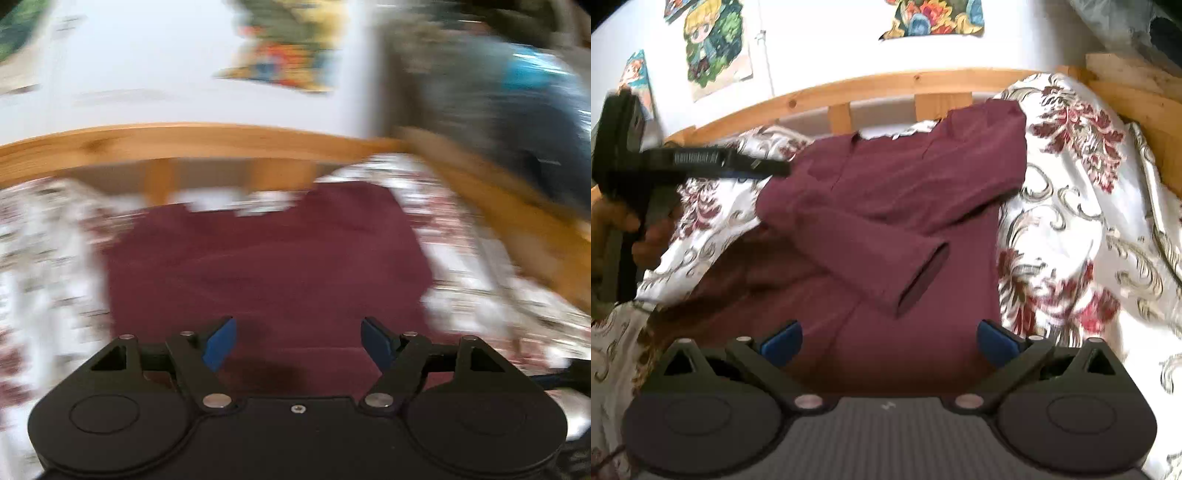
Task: Fold small clothes
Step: 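Lay the lifted sleeve across the shirt back and open the left gripper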
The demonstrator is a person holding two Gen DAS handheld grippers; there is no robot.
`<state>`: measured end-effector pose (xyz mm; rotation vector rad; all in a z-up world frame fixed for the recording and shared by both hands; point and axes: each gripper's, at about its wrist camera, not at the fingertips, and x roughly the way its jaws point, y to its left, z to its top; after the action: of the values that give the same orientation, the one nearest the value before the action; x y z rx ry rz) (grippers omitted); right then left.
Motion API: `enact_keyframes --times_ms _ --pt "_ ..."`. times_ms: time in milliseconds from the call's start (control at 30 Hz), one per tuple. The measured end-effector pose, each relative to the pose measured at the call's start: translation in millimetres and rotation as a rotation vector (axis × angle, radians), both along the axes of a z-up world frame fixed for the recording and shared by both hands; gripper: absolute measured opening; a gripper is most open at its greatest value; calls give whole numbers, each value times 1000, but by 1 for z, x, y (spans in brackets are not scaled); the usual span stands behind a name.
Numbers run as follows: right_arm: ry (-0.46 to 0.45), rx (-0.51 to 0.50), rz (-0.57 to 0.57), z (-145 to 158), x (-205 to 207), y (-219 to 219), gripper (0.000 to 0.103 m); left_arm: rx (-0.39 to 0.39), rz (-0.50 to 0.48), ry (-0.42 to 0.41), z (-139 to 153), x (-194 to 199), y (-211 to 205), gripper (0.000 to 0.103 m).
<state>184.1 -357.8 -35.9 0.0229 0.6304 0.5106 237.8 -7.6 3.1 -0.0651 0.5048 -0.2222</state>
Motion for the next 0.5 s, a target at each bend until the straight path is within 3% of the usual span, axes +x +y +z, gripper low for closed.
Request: enact_keyframes --times_ms 100,167,233,367,433,467,500 --pt "7 31 -29 2 15 1 103 13 182 20 -11 16 45 71" --pt "19 55 -42 1 24 2 102 -10 247 53 -20 29 72 64" --pt "19 61 -46 -1 33 4 94 -53 286 101 -26 41 93 55" --pt "55 72 -75 -8 54 10 84 -154 267 182 -35 61 121 50" --pt "93 104 -97 -13 64 12 75 -192 239 223 -38 71 124 48" --pt "107 116 -109 -15 68 13 72 -201 233 243 -41 75 124 41" --pt "120 126 -120 -17 72 14 63 -205 228 262 -43 81 124 26"
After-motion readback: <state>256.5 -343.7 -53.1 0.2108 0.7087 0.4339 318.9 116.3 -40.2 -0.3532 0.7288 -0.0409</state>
